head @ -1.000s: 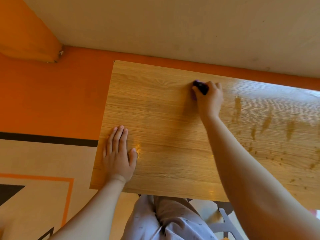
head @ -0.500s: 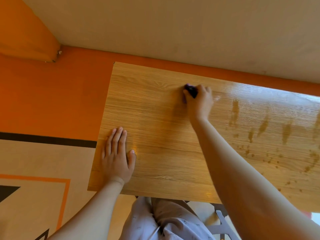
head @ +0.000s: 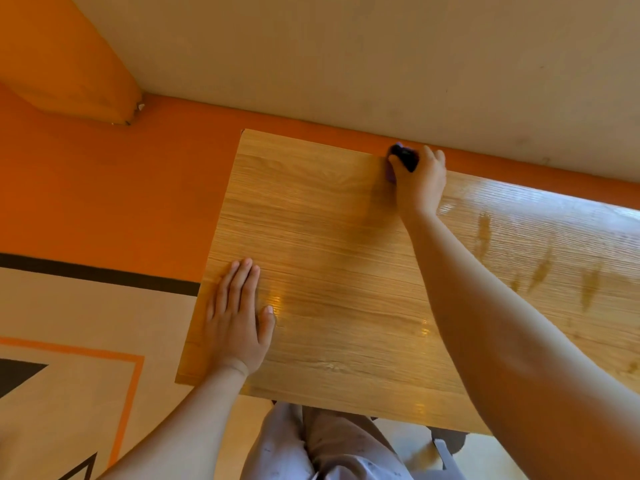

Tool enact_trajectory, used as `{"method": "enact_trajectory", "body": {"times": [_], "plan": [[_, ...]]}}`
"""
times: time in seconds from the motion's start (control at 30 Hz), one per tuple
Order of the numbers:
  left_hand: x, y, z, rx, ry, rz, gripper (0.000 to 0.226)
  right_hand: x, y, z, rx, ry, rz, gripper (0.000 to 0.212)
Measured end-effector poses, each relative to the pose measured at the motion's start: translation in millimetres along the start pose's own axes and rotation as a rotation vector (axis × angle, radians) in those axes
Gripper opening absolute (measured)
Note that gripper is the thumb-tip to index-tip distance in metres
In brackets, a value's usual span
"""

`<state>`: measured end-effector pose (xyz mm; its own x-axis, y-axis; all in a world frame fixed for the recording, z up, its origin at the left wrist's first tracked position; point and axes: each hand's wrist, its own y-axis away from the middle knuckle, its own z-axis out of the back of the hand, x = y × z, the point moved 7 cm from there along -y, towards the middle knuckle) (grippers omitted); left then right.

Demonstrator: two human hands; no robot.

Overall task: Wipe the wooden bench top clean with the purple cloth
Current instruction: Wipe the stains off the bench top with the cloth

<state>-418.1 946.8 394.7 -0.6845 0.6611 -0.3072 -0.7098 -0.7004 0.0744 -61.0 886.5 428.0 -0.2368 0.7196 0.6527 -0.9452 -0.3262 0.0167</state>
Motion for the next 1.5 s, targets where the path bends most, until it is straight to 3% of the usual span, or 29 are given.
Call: {"method": "enact_trajectory", "body": {"times": [0.27,0.43,0.77,0.97,1.13,1.5], "plan": [[-2,1,2,0.003,0.009,0.007,0.062,-93,-23,90,-0.162,0.176,-0.216,0.037],[-2,0,1,0.000,0.018,0.004,0.062,-90,-17,93,-0.161,0.181,-0.235,0.034],[-3,5,1,0.023,-0.025,0.003,0.062,9,87,-10,0.159,0.058,0.239,0.029],[-38,-13,9,-0.077,0.112,0.105,0.054,-26,57,28,0.150,0.102,0.269,0.030],[-118,-39,-20,-0.032,0.229,-0.041,0.052,-78,13,75,0.064,0.150,0.205,0.030],[-133,-39,-36,-0.075,0.018,-0.056,0.053,-110,-77,99,0.101,0.201,0.287,0.028]]}}
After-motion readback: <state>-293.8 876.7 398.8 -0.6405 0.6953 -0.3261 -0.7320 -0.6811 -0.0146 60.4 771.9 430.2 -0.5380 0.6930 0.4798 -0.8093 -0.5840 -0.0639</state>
